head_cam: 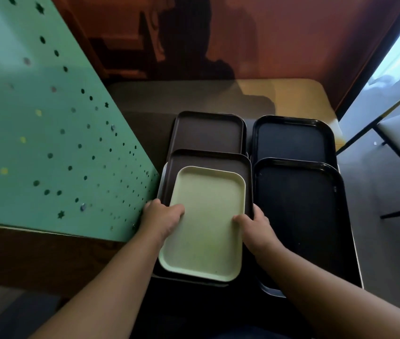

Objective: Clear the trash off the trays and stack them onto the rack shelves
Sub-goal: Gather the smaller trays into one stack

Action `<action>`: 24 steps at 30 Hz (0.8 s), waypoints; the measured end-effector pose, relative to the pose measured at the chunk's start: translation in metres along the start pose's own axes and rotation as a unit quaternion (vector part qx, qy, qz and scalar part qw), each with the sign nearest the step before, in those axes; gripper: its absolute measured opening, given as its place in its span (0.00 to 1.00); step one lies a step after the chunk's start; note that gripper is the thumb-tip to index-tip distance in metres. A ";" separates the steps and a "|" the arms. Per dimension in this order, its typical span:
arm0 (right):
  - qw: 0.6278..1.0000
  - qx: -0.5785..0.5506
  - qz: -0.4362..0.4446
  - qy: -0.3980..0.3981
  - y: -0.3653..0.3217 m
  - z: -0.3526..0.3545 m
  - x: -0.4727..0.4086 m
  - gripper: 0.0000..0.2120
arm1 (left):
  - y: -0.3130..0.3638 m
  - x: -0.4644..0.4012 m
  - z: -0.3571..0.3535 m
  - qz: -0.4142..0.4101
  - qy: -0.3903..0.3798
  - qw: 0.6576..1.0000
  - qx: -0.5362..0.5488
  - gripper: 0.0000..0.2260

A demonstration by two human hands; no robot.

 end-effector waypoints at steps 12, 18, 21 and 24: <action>0.998 -0.060 0.009 0.007 0.006 -0.001 -0.009 0.38 | -0.008 -0.015 0.006 -0.011 0.017 1.000 0.021 0.44; 0.991 -0.119 0.062 0.012 -0.013 0.010 -0.003 0.14 | 0.008 -0.020 0.012 -0.054 0.049 0.997 0.014 0.39; 0.991 -0.118 0.065 0.016 -0.025 0.018 -0.008 0.11 | 0.025 -0.019 0.014 -0.066 0.049 0.996 0.041 0.39; 0.990 -0.117 0.073 0.017 -0.047 0.029 -0.019 0.11 | 0.043 -0.024 0.014 -0.068 0.023 0.994 0.077 0.42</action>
Point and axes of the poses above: each hand's wrist, its own x-axis away from the middle knuckle, its own z-axis out of the back of the hand, y = z × x, the point moved 4 cm from there along -x, towards the middle knuckle, and after that the axes turned 14 degrees about -y, right-handed, at the moved point
